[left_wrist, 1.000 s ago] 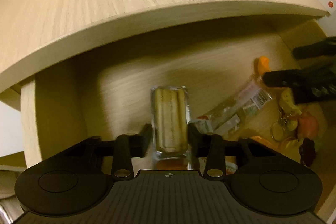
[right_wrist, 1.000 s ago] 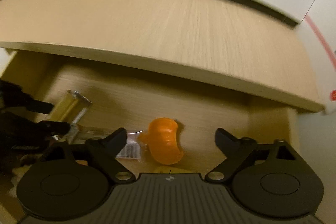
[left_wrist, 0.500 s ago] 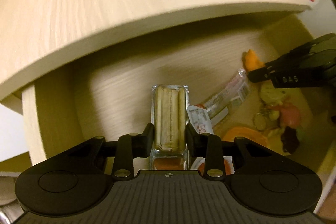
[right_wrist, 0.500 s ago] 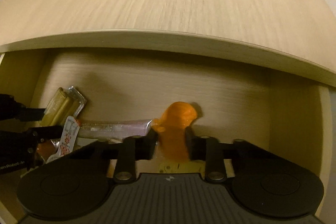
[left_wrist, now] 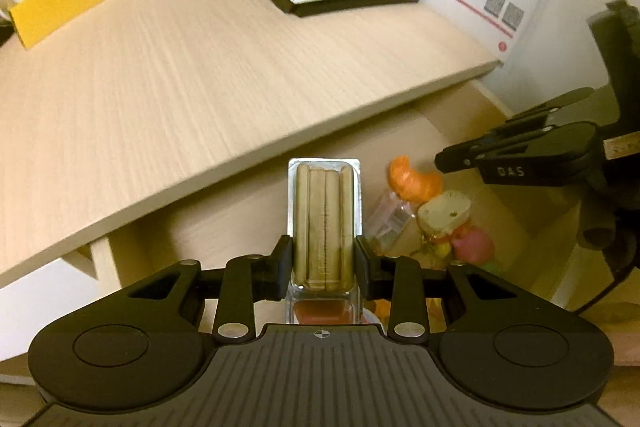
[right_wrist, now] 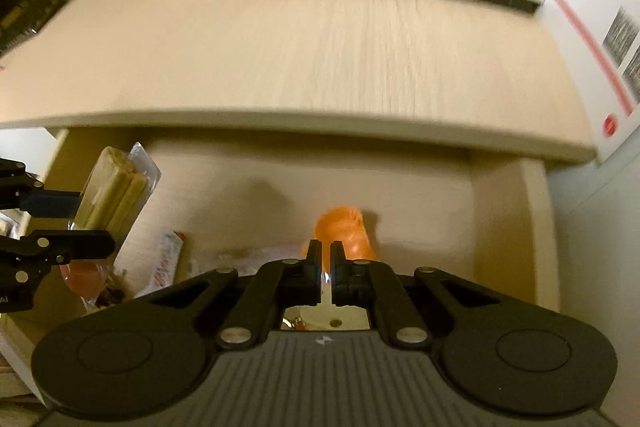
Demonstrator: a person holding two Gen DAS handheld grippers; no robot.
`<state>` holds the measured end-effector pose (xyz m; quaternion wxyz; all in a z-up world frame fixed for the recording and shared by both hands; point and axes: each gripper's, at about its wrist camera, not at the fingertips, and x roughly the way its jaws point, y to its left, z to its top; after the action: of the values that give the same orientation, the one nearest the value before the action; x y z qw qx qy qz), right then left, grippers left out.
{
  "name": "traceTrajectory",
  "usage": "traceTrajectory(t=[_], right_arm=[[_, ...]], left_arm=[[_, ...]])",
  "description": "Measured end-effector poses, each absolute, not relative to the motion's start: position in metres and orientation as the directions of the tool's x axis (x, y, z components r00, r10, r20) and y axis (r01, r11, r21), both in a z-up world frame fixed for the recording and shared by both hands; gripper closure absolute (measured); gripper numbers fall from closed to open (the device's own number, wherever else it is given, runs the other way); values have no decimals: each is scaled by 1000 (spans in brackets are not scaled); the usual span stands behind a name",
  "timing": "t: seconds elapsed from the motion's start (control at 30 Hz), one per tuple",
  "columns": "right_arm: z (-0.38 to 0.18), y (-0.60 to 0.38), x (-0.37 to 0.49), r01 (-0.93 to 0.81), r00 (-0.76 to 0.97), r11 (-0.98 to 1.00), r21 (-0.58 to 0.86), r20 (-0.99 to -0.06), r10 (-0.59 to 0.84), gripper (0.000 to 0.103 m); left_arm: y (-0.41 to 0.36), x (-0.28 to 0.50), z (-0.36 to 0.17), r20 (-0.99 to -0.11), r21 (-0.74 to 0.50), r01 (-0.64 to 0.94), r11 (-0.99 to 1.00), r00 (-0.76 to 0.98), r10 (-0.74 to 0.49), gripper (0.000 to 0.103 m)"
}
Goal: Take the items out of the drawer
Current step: 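Hold the stick pack with the left gripper while the right gripper grasps the orange plastic cup, then lift the stick pack and orange cup out and set them on the desktop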
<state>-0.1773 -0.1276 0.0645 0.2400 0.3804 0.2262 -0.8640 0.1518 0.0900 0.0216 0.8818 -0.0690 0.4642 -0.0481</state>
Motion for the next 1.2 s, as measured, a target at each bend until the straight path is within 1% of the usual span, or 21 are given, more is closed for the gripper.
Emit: traceTrajectory(t=[0.17,0.27,0.33,0.4,0.43,0.47,0.5,0.73,0.83,0.87,0.9,0.93,1.13,1.2], right_arm=[[80,-119,-166,589,-622,-783,-201,-731,-280,99],[79,-123,-155,595,-619,-777,-206,-734,-280,99],[68,-130,-156,599,-608,-771,-215,-749,-264,98],[58,-132,-164,584,-603,-778,-232,-765,-225,84],[53,-133,-168,581,-597,-777,-243,-776,-204,58],[50,-136,-173,573,-600,-779,-254,-777,-188,36],[46,-137,-178,567,-605,-780,-264,-777,-176,33],[23,-145,-223,543,-526,-804,-241,-844,-102,33],[13,-142,-233,529,-476,-823,-208,-875,-85,33],[11,-140,-233,528,-463,-828,-191,-882,-91,39],[11,-137,-233,527,-455,-832,-172,-884,-105,42],[12,-136,-232,527,-454,-834,-163,-884,-114,48],[28,-128,-206,520,-507,-837,-171,-850,-141,49],[37,-130,-195,524,-525,-835,-166,-836,-163,49]], left_arm=[[82,156,13,-817,-182,-3,983,557,-150,67],[79,157,10,-821,-182,2,983,550,-153,67],[78,158,7,-822,-189,-3,982,547,-157,67],[80,158,4,-821,-198,-29,980,550,-150,67],[81,158,3,-823,-203,-33,979,547,-152,67],[82,158,3,-824,-206,-35,978,545,-154,67],[83,158,2,-824,-207,-39,978,545,-153,67],[88,156,-1,-829,-211,-71,975,541,-140,67],[89,156,-2,-835,-208,-78,975,534,-135,67],[89,156,-3,-836,-207,-79,975,532,-134,67],[88,155,-3,-837,-205,-81,975,531,-132,67],[88,154,-4,-838,-204,-83,975,530,-130,67],[87,149,-4,-836,-206,-81,975,533,-132,67],[88,144,7,-812,-246,-66,967,559,-168,67]])
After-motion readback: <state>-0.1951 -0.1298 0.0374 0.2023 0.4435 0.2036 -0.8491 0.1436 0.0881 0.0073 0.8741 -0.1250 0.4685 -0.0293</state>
